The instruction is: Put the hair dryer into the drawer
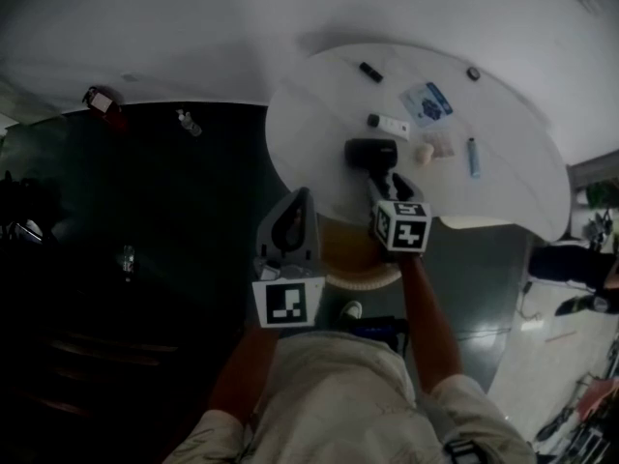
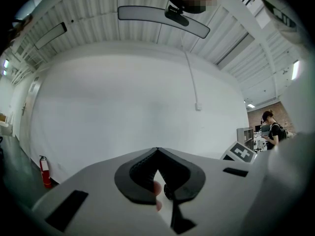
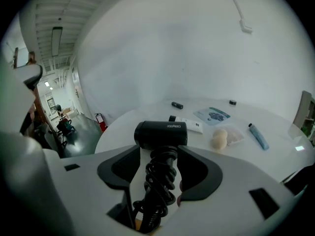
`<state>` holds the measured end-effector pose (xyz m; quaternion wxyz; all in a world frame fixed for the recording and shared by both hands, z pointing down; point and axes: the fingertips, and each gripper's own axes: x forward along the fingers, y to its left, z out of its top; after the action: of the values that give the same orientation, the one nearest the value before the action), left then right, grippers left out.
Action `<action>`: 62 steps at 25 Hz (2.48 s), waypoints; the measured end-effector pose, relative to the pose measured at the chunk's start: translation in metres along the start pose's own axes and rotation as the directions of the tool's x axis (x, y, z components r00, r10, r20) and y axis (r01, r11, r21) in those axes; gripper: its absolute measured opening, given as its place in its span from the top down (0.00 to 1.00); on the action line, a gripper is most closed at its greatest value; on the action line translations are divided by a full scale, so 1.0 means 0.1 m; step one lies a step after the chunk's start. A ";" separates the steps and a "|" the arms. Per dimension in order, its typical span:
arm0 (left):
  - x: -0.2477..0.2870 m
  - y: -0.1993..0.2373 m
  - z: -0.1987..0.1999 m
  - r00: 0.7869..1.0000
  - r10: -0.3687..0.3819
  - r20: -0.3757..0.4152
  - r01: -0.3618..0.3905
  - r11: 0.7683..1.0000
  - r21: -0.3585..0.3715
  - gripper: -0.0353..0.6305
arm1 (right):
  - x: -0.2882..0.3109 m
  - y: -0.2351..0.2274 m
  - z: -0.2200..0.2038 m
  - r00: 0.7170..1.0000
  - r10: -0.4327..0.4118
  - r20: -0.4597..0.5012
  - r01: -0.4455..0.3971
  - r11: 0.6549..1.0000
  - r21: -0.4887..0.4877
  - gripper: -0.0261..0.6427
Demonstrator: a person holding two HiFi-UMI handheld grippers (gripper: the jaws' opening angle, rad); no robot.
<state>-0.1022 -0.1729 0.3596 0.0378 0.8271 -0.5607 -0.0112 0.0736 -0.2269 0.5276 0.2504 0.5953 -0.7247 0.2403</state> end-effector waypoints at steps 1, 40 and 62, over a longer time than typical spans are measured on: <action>0.00 0.02 -0.01 1.000 0.001 -0.004 -0.001 1.000 -0.006 0.94 | 0.05 0.00 -0.04 1.000 -0.001 -0.024 0.001 1.000 0.006 0.62; -0.04 0.00 -0.25 0.998 -0.013 -0.065 0.012 1.000 -0.015 0.94 | 0.43 -0.06 -0.33 0.966 -0.042 -0.255 0.066 0.994 0.085 0.58; -0.30 -0.83 0.22 0.998 -0.014 0.057 0.013 1.000 0.019 0.94 | -1.58 -0.04 0.35 0.963 0.026 0.268 -0.047 0.996 0.073 0.58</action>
<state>-0.0380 -0.1156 0.3311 0.0143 0.8304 -0.5561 -0.0298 0.1005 -0.1333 0.3986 0.1222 0.6183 -0.7525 0.1909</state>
